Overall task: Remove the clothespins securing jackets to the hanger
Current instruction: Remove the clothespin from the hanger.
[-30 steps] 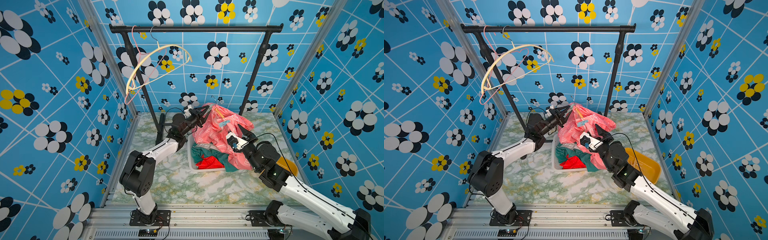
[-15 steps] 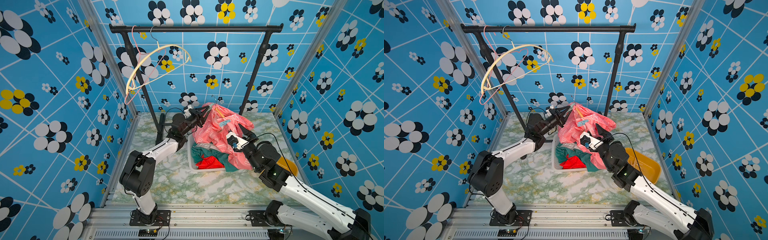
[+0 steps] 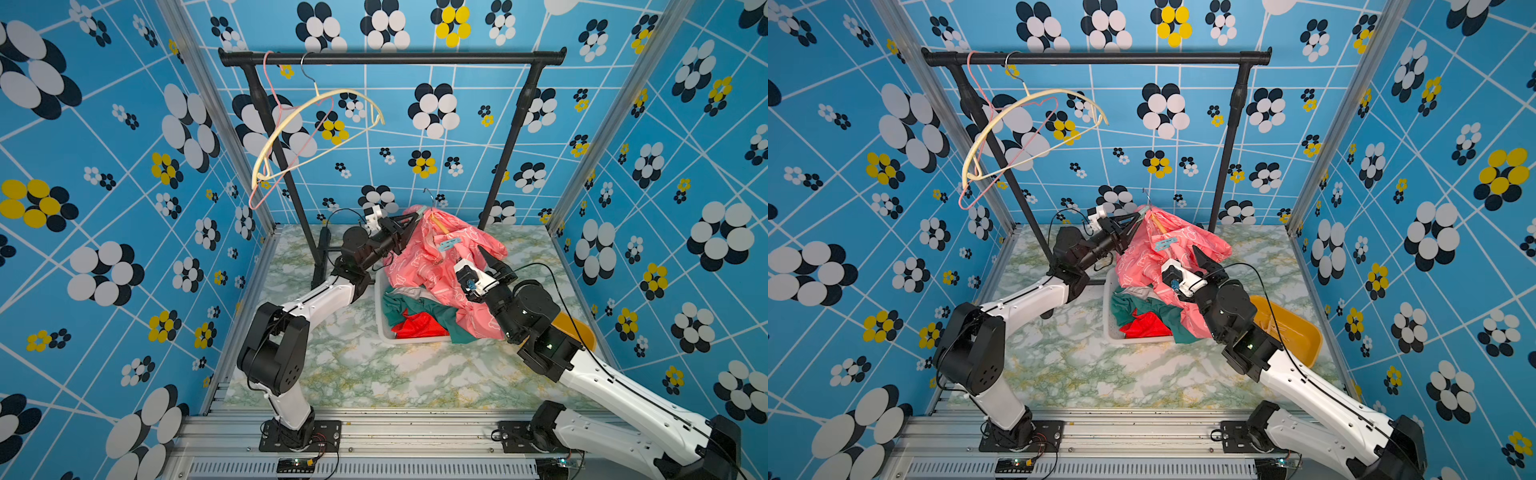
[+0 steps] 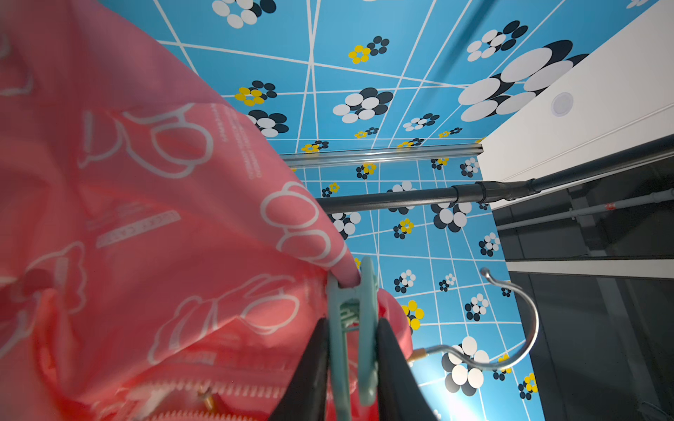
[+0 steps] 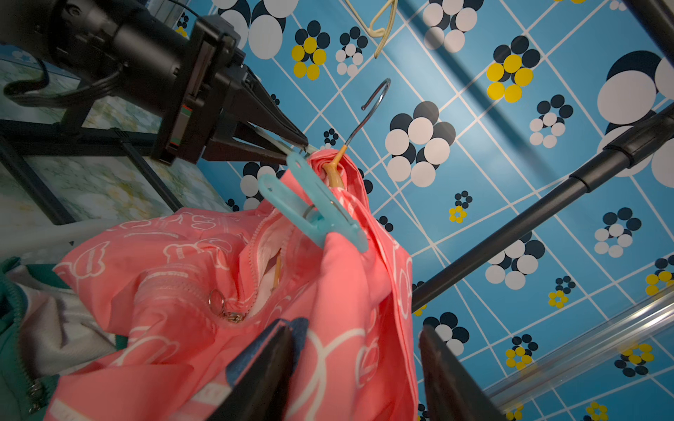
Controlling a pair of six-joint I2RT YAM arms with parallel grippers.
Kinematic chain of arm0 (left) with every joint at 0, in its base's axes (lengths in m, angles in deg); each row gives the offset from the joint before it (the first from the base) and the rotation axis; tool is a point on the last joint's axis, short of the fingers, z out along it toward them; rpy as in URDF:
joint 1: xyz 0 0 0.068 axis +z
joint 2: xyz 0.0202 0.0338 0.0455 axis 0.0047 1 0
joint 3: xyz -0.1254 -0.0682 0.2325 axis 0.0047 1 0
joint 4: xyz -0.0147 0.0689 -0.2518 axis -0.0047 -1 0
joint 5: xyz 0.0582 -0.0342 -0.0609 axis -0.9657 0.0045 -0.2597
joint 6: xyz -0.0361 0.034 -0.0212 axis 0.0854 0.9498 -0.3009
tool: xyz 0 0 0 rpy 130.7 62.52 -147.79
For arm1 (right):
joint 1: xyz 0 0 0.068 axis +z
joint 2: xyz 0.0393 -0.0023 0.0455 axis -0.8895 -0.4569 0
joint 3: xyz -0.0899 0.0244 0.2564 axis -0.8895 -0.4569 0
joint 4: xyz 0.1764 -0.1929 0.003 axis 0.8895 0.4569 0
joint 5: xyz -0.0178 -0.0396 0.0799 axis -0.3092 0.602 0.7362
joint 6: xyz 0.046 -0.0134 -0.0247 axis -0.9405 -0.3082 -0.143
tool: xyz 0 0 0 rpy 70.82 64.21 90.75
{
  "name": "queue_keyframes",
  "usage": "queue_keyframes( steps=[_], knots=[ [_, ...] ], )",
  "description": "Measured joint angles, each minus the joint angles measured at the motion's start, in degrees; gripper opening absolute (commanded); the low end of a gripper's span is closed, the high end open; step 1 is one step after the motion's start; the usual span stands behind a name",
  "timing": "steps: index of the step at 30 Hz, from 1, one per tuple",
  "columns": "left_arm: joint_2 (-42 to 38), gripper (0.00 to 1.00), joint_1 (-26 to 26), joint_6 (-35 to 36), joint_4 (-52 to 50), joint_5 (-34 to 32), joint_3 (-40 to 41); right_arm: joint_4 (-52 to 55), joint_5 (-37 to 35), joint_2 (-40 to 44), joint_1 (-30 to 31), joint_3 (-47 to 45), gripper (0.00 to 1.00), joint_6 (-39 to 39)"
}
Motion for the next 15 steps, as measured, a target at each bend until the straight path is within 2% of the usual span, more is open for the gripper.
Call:
queue_keyframes(
  steps=[10,15],
  knots=[
    [-9.03,0.00,2.25,11.85,-0.94,-0.94,8.63,3.87,3.98,-0.92,-2.23,2.58,0.00,-5.92],
    [-11.98,0.00,4.37,12.28,4.46,-1.03,13.60,3.67,5.86,-2.62,-3.32,3.52,0.00,-8.92]
  ],
)
